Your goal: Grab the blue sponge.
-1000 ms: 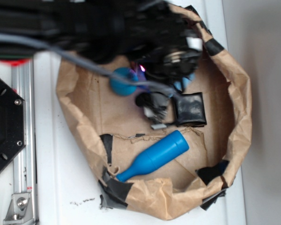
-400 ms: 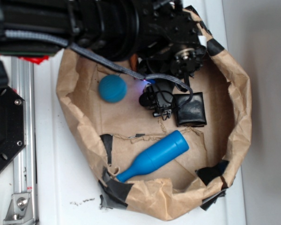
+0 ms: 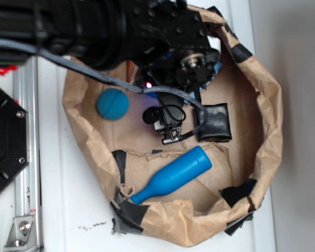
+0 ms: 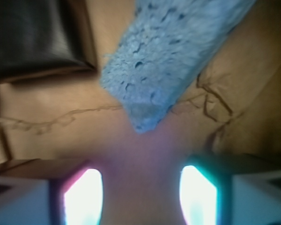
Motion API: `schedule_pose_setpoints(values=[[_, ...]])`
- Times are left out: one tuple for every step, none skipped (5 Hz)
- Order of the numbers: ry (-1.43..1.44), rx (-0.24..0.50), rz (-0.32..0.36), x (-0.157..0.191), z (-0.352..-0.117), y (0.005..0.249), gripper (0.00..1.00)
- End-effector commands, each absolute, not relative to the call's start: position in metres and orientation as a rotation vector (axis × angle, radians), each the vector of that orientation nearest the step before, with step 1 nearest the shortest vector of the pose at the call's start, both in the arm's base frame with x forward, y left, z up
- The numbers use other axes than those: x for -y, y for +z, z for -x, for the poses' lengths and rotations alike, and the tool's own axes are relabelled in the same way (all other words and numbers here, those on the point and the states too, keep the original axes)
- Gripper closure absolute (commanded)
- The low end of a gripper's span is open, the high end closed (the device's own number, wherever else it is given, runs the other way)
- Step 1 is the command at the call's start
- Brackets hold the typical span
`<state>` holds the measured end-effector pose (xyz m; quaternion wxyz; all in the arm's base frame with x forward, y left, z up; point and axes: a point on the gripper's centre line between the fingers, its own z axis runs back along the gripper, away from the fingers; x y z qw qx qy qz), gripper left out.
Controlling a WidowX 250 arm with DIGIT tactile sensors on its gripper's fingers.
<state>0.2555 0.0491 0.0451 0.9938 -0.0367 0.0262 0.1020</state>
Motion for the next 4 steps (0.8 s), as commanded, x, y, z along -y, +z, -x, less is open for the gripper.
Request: schedule_pose_setpoints(values=[[0.314, 0.115, 0.096, -0.056, -0.268, 0.072, 0.00], [0.396, 0.165, 0.047, -0.059, -0.276, 0.061, 0.00], [0.454, 0.198, 0.094, -0.066, -0.287, 0.045, 0.00], [0.494, 0.190, 0.120, -0.068, -0.298, 0.036, 0.00]])
